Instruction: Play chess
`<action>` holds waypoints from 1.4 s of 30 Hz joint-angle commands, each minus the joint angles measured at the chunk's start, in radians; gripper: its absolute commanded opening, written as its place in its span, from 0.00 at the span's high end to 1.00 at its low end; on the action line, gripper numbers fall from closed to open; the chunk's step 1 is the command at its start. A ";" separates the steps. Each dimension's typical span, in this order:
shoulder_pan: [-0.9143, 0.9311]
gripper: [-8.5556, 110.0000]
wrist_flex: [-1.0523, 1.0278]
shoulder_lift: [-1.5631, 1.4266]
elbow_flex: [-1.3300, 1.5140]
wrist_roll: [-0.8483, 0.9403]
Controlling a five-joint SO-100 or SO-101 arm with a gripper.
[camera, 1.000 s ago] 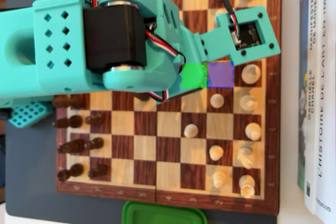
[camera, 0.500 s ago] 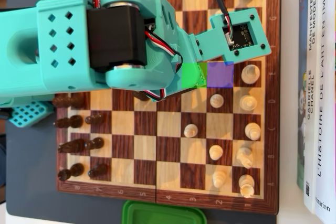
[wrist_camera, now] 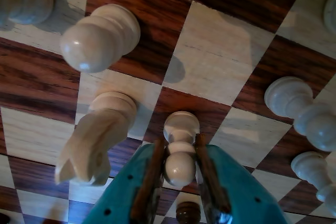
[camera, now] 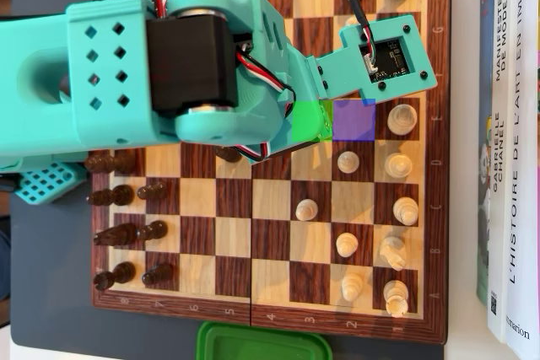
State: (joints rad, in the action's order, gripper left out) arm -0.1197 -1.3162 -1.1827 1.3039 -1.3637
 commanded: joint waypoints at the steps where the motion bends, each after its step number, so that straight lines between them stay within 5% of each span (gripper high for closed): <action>1: 0.005 0.89 0.009 -0.044 -0.005 -0.006; 7: 0.008 0.83 0.009 -0.044 -0.005 -0.005; 42: 0.003 0.80 -0.002 -0.057 -0.054 0.003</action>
State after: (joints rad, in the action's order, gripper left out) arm -0.1197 -1.3162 -1.1827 1.3023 -1.3637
